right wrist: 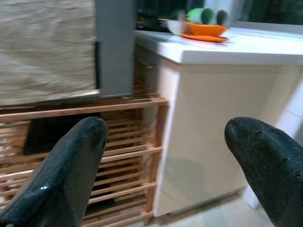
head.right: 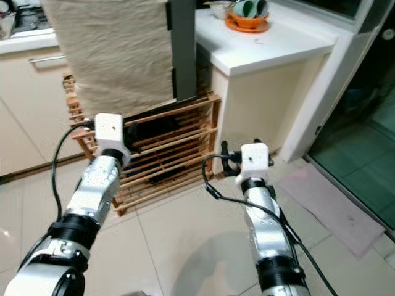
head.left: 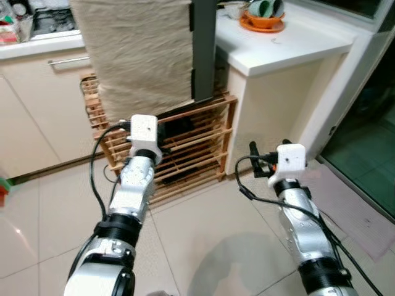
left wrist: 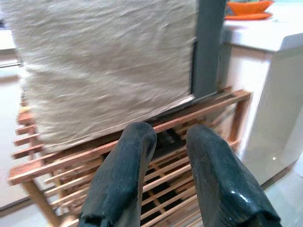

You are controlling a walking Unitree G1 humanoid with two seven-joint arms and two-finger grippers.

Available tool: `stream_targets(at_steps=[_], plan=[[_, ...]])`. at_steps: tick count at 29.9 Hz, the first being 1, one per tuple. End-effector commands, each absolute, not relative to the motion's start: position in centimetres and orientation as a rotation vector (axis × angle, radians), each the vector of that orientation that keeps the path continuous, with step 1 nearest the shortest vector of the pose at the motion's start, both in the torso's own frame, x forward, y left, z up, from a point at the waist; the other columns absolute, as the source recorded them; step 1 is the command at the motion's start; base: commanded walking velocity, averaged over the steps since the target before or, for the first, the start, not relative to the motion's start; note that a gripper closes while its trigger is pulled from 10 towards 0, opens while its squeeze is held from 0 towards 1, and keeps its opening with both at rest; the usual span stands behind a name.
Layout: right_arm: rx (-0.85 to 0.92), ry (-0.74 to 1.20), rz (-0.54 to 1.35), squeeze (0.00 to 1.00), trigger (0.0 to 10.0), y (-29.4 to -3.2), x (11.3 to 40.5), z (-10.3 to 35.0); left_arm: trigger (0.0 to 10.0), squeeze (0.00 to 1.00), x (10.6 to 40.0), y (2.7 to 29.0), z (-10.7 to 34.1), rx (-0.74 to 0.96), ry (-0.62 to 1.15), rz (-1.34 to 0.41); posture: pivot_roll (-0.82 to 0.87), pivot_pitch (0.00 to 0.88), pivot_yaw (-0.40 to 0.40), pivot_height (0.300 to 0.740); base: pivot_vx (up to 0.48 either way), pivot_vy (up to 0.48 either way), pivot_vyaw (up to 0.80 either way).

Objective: Restocking fridge

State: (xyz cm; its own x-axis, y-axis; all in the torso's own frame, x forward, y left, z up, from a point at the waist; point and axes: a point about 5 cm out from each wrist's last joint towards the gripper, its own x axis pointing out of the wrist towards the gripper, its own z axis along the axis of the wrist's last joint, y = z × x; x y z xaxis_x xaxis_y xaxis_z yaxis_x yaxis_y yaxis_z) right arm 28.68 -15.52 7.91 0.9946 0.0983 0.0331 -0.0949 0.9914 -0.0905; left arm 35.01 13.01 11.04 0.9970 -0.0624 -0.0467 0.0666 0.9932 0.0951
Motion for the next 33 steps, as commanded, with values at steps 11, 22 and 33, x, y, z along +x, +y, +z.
stream_targets(at_steps=[11,22,33], plan=[[-0.163,0.002,0.062,0.0,10.0,-18.0,25.0,6.4,10.0,0.0,35.4,13.2,10.9,0.139,0.054,-0.08,-0.09,0.0,0.041,0.736,0.0,0.472,-0.49],[-0.147,-0.044,0.104,0.0,10.0,-16.7,26.0,7.6,10.0,0.0,36.0,12.7,11.9,0.184,0.016,-0.119,-0.08,0.0,0.048,0.736,0.305,0.0,0.0],[0.08,-0.076,-0.163,0.0,10.0,-19.3,27.3,8.3,10.0,0.0,34.8,14.8,9.4,-0.044,0.11,-0.072,-0.07,0.0,0.045,0.736,0.469,0.0,0.0]])
